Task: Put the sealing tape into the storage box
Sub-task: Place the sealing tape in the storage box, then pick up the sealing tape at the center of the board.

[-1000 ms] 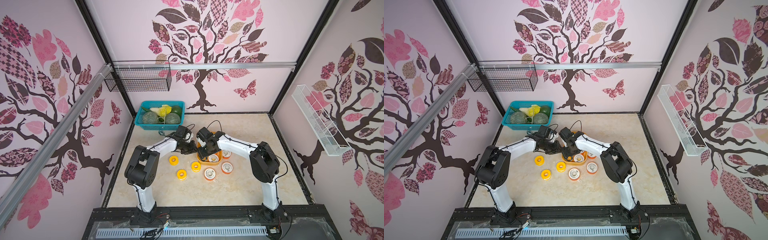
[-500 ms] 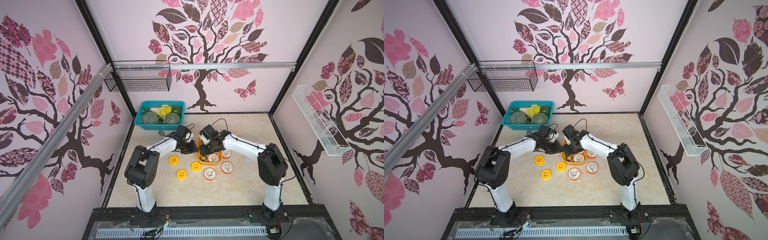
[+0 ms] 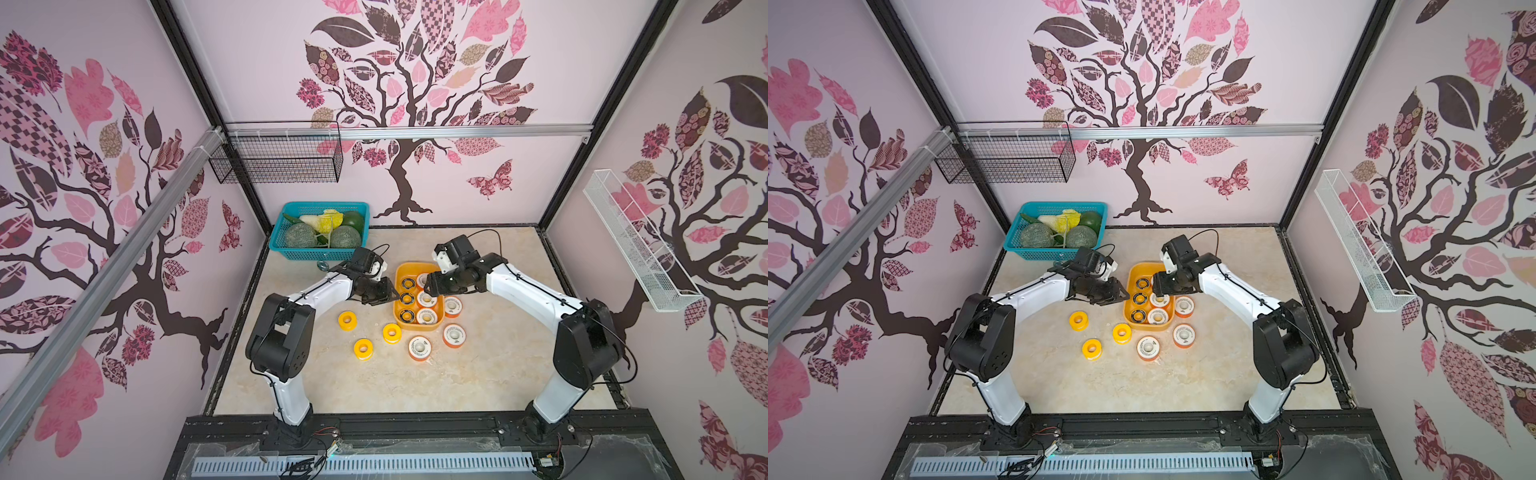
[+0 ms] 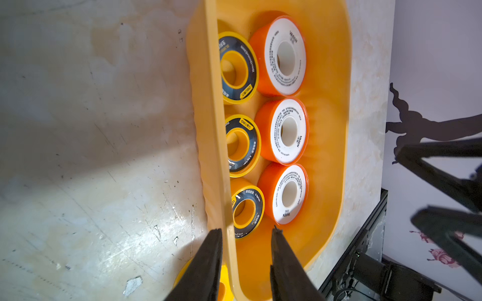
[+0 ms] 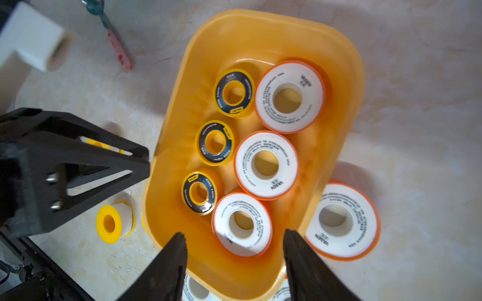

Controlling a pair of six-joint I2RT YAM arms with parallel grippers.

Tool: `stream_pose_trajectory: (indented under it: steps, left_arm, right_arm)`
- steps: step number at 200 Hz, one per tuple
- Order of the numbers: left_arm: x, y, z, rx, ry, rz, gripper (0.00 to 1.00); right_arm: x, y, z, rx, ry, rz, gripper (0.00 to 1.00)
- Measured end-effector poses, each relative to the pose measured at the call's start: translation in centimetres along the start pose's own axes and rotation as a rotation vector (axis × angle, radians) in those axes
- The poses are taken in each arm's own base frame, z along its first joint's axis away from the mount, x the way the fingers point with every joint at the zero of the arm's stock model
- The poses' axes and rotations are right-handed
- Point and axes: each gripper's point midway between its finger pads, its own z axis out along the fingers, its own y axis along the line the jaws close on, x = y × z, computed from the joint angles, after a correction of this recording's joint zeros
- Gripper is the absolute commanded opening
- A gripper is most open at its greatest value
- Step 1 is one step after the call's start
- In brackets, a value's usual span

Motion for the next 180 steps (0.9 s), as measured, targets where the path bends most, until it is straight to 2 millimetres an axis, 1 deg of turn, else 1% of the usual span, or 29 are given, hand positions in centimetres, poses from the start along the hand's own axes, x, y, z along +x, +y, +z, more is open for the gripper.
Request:
stream_pose_trajectory:
  steps: [27,43,81,108,122,138,180]
  left_arm:
    - [-0.6,-1.1,-1.5,0.002,-0.021,0.033,0.46]
    - [-0.9,-1.6,-2.4,0.001,-0.039,0.052,0.47]
    - [-0.6,-1.7,-4.4,-0.048,-0.058,0.085,0.50]
    - [-0.3,-1.8,-6.2,-0.087,-0.087,0.117,0.51]
    - [0.3,-1.8,-6.8,-0.106,-0.096,0.133,0.53]
    - [1.5,-1.9,-7.0,-0.122,-0.089,0.156,0.55]
    - [5.2,-2.3,-6.4,-0.152,-0.051,0.226,0.62]
  right_arm:
    - [0.4,-2.6,-0.4,0.012,0.001,0.059,0.64]
    - [0.6,-3.7,-0.7,0.017,-0.003,0.083,0.64]
    - [1.4,-5.7,-1.5,0.013,-0.008,0.137,0.63]
    - [2.1,-7.2,-1.8,0.005,-0.011,0.179,0.61]
    - [2.6,-7.7,-1.7,0.001,-0.003,0.196,0.59]
    - [2.8,-7.8,-1.5,-0.007,0.000,0.202,0.58]
    - [3.7,-7.7,-0.8,-0.030,0.015,0.216,0.56]
